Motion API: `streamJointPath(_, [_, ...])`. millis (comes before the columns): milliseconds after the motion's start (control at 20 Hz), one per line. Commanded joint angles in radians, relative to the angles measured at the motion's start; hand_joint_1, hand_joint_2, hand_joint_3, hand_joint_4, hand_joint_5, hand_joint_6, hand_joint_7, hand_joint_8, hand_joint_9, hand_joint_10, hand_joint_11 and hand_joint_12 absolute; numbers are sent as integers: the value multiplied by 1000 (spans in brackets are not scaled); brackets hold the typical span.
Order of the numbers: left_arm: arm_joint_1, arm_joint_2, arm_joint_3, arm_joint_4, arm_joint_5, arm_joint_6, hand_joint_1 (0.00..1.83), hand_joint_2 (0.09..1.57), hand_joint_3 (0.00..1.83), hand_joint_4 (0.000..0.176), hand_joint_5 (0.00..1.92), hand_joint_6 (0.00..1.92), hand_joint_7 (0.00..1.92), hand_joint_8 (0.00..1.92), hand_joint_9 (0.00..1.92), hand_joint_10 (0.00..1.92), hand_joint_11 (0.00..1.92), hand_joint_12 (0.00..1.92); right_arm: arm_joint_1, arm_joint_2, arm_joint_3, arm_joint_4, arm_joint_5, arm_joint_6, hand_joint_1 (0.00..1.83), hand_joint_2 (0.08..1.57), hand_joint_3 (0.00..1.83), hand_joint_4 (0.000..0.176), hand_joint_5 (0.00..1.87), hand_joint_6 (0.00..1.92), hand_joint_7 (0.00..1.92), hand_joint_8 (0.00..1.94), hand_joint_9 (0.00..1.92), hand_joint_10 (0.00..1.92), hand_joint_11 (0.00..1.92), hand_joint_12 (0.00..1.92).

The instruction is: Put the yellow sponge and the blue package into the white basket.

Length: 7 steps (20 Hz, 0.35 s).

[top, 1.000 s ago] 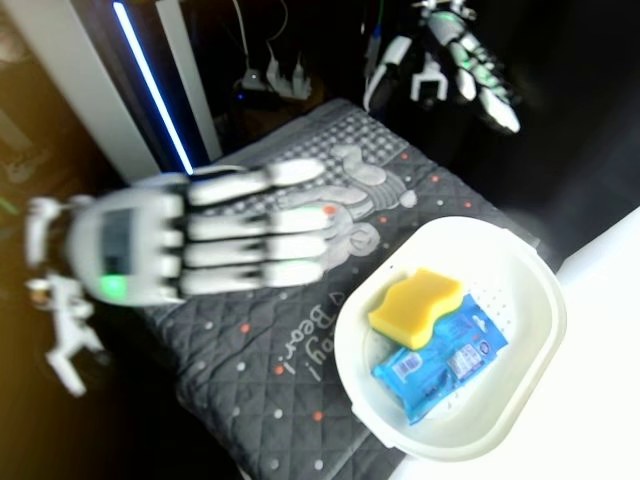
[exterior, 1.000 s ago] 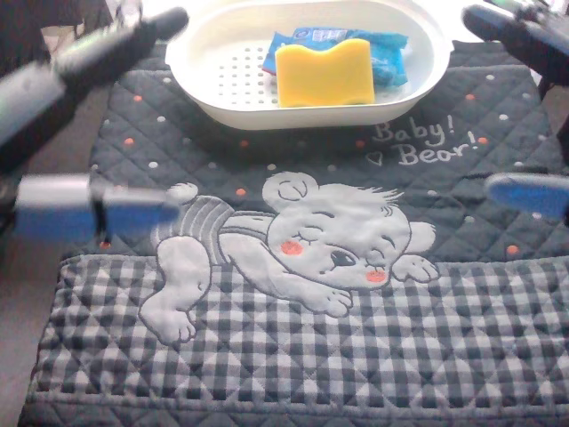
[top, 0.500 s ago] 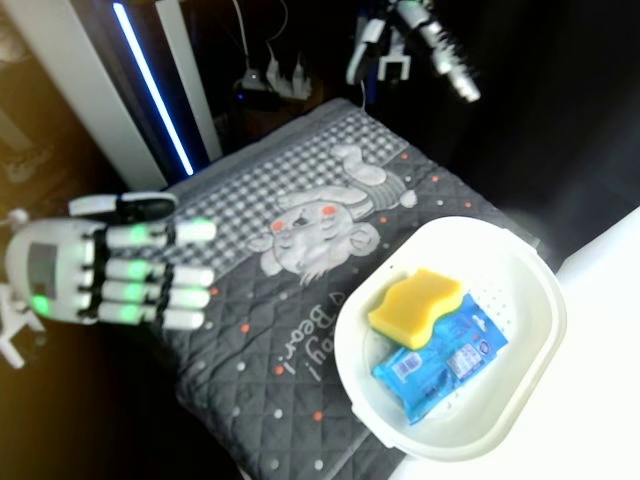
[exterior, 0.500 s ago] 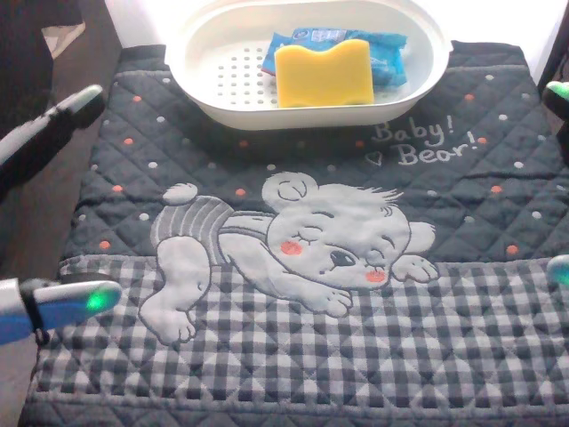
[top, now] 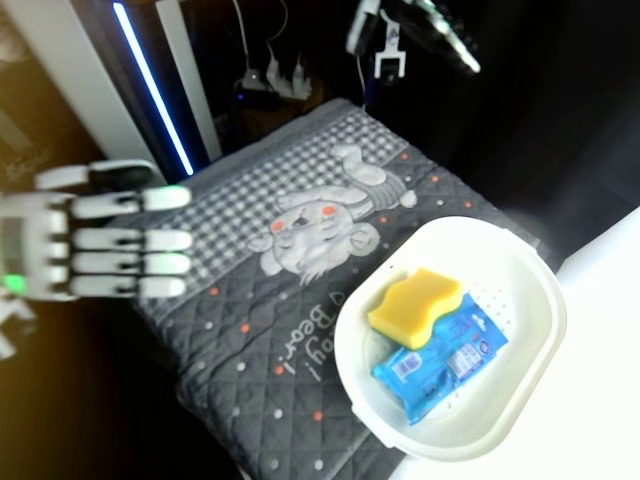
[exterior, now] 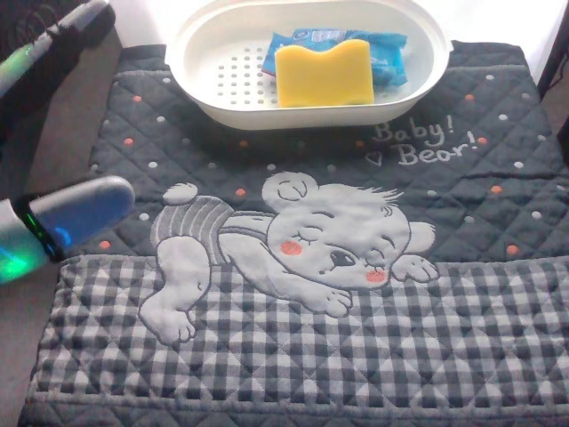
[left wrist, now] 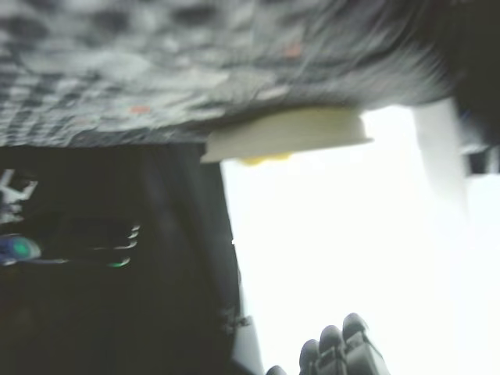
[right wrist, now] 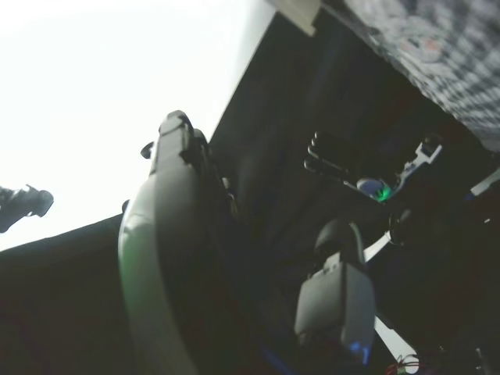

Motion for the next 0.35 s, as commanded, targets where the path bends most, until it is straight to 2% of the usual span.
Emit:
streamJointPath(0, [-13,14,2,-1,-125,9,298,1219,4,88,153,17,128,11,57,7,41,24,3,8,-10,-1,125,-13,680,1097,0,101,180,9,26,4,76,10,39,17])
streamJointPath(50, [-18,17,1,2,-125,19,273,1252,13,87,187,21,79,2,56,3,68,42,3,12,-15,-4,125,-26,664,1081,0,67,198,15,20,1,73,7,45,20])
streamJointPath(100, [-24,17,0,3,-125,22,273,1252,13,87,187,21,79,2,56,3,68,42,3,15,-15,-7,125,-18,664,1081,0,67,198,15,20,1,73,7,45,20])
streamJointPath(150, [-44,21,-6,4,-125,22,352,1274,11,91,7,0,2,0,8,0,37,44,10,30,-24,-15,126,12,476,1143,2,8,351,15,189,11,153,8,57,44])
streamJointPath(200, [-60,36,-19,8,-125,22,501,1263,0,46,273,32,322,72,311,42,7,420,57,55,-38,-38,126,15,397,1184,3,0,510,52,338,14,208,8,18,43])
streamJointPath(250, [-72,52,-28,18,-125,22,548,1255,0,0,452,64,496,62,435,53,1,647,71,62,-44,-55,126,15,379,1213,3,0,573,11,418,17,303,9,3,291])
streamJointPath(300, [-77,62,-33,19,-125,21,509,1326,3,0,680,152,661,58,535,51,0,741,91,62,-46,-57,126,16,452,1227,1,0,622,6,558,8,485,8,0,659])
